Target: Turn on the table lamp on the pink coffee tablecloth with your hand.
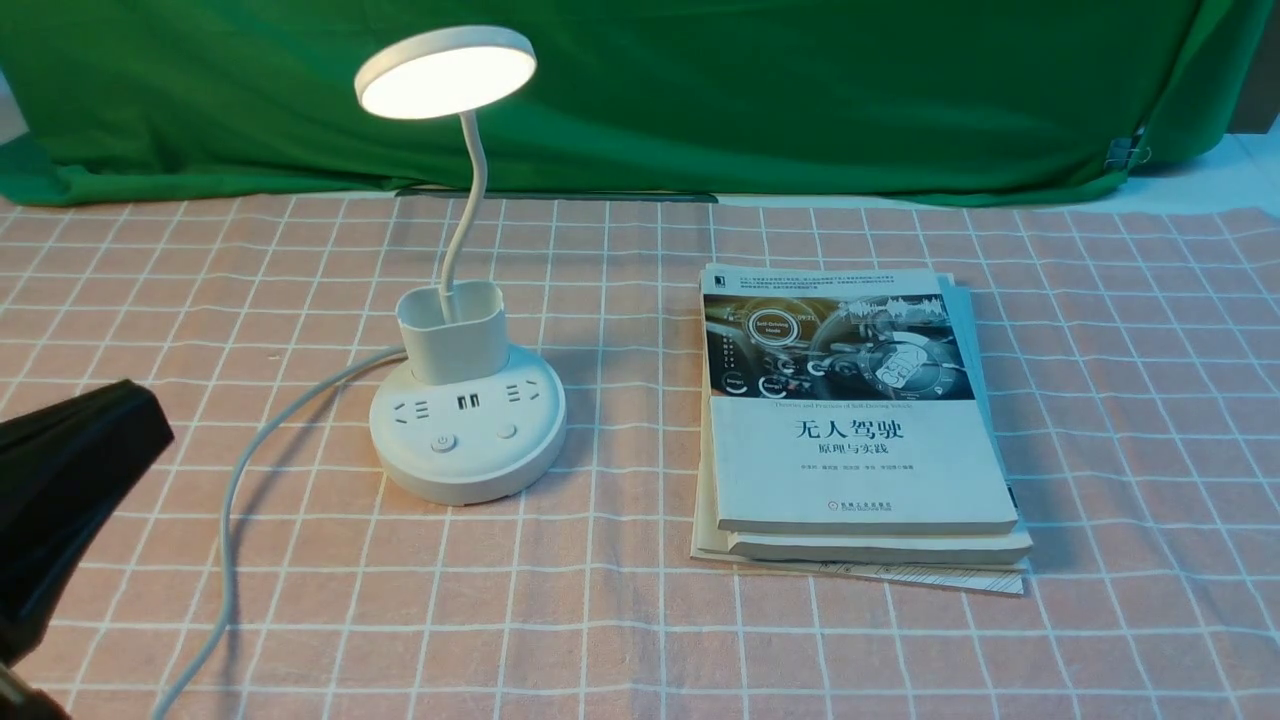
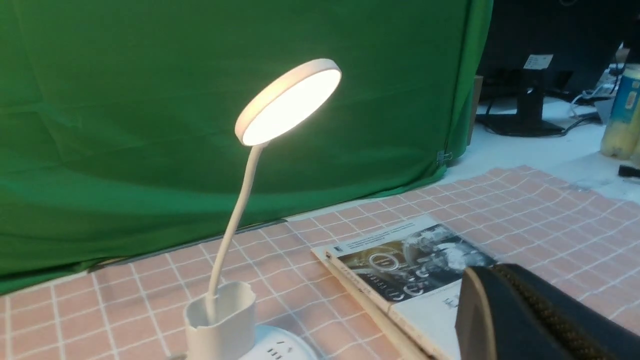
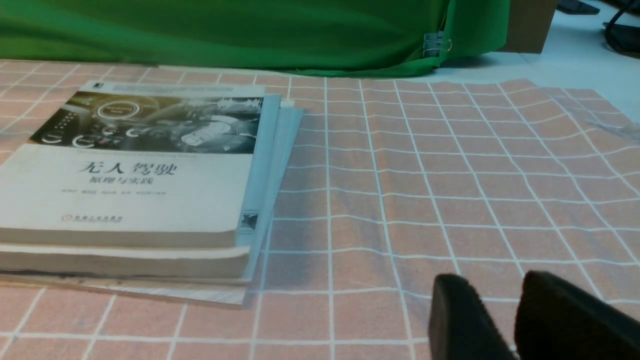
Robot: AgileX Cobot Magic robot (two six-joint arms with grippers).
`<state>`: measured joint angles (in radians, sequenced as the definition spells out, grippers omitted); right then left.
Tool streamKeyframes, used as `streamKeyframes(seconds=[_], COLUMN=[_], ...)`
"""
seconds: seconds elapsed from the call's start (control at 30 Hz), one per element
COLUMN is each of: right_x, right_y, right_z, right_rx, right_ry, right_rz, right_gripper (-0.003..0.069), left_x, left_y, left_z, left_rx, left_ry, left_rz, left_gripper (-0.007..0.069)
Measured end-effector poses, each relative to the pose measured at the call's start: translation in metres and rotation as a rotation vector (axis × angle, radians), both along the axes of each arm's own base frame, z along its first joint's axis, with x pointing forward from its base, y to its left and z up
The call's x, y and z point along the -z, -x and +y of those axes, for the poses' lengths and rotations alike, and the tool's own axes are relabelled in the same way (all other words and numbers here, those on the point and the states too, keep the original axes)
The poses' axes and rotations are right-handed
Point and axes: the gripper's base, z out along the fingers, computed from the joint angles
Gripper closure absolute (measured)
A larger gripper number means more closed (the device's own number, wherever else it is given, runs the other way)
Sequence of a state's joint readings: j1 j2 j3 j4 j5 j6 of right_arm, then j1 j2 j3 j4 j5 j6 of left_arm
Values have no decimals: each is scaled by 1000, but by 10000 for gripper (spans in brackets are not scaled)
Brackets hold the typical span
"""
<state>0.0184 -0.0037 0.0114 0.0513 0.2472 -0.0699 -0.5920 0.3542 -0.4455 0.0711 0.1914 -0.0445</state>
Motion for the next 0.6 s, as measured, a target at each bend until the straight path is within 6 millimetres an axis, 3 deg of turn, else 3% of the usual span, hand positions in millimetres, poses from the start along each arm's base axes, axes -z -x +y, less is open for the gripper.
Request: streamKeyframes(seconds=[0.27,0.53,0.6], right_x=[0,0,0], right_y=[0,0,0], right_z=[0,0,0], right_rx=[0,0,0], right_ry=[0,0,0], right_rz=[0,0,-3], right_gripper=[418,418,418], left_x=[29,72,91], left_y=[6,17,16], left_z=[7,28,35], left_rx=[-29,-267,-375], left_ry=[-30,132,184], left_rz=[-22,-211,-217], left_gripper=[624,624,624])
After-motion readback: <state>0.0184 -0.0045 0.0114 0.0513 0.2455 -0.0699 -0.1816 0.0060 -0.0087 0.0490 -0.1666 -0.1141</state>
